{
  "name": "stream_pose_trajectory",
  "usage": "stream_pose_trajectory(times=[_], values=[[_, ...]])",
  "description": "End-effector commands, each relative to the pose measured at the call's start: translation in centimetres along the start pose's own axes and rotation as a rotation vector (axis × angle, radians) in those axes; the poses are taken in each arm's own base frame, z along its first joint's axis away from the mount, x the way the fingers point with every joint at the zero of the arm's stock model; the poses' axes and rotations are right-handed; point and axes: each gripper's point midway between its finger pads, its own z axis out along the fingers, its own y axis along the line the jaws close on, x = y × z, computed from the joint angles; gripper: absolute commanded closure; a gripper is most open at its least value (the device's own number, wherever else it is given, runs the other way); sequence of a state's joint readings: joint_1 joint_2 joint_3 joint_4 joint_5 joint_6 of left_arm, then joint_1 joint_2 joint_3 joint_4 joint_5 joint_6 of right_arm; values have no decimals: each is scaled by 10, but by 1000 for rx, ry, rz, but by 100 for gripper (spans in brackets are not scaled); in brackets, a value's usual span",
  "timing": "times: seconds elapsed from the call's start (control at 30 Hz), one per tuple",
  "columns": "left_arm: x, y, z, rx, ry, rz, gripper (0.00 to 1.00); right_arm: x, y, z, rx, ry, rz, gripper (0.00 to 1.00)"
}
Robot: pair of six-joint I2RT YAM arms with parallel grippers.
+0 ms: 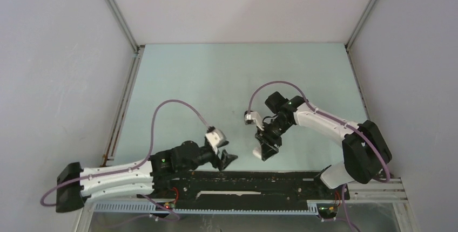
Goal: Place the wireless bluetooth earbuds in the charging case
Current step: Pick up the charging case at the center of the board.
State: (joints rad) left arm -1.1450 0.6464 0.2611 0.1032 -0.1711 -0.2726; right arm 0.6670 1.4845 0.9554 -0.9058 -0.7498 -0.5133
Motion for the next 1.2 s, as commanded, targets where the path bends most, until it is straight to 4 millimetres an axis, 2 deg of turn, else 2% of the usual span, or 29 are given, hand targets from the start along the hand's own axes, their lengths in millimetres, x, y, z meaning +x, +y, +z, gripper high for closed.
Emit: stream_pose_trajectory(times=[0.0,0.17,0.4,0.6,0.97,1.17], values=[[-44,-66,2,232,-110,412,27,-16,37,-18,-210,-137,-55,70],[-51,-83,13,228,-106,699,25,-18,53,-24,-306,-160,-76,70],[-51,-105,33,281,-67,849,29,-19,64,-30,-364,-185,-110,69],[-47,-119,42,323,-50,891,35,-20,65,-33,-368,-201,-113,69],[-39,-139,42,410,-47,867,52,-21,67,-35,-392,-216,-114,69],[-35,-148,45,444,-59,854,57,-22,68,-34,-426,-209,-101,69]])
